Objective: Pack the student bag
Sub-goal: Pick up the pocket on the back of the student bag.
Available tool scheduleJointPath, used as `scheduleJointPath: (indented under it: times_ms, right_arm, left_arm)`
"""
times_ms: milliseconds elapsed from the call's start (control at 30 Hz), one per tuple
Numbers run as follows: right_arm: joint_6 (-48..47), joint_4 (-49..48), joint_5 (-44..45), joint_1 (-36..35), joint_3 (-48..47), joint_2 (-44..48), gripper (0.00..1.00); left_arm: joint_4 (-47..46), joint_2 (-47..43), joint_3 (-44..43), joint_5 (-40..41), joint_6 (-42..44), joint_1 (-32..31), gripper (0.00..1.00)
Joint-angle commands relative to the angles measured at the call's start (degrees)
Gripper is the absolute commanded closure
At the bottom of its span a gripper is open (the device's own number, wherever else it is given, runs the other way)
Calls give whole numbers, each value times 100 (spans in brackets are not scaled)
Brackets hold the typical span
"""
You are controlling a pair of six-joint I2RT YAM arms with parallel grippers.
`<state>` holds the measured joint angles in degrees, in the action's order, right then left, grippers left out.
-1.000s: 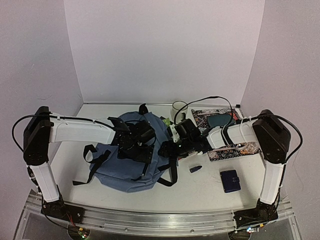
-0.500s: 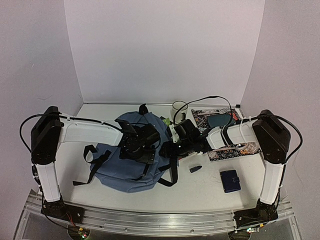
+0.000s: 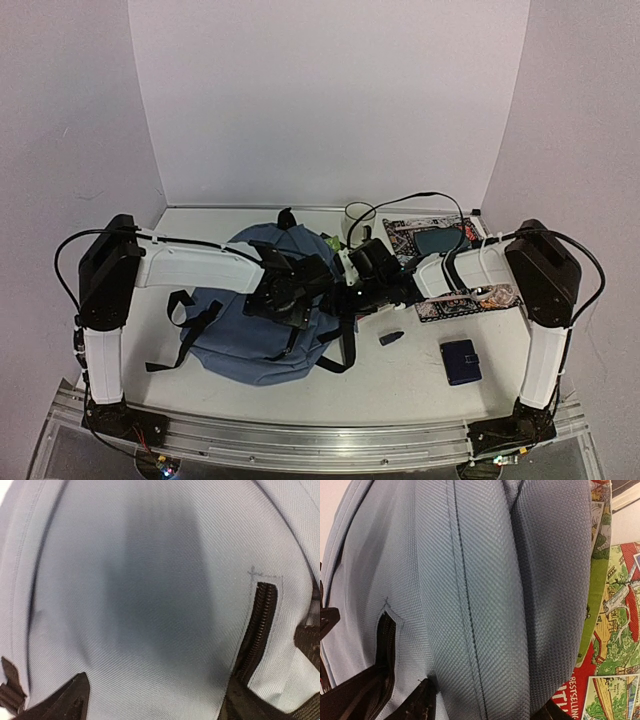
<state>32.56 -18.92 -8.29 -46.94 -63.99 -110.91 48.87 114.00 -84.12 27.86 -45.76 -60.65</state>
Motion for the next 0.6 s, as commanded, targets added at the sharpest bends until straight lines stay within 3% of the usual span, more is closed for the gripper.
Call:
scheduleJointPath:
  times_ms: [0, 200, 400, 567]
  right_arm:
    - [-88, 318, 92, 12, 21, -27, 46]
    - [-126, 318, 65, 5, -22, 35, 46]
    - [-202, 326, -151, 7, -92, 83, 46]
    - [-370, 328, -382, 14, -235, 190, 44]
  left_arm:
    - [743, -38, -416, 727, -254, -43, 18]
    - [934, -313, -496, 746, -304, -61, 49]
    - [953, -426, -642, 399, -220, -67, 68]
    - [947, -527, -779, 194, -174, -63, 98]
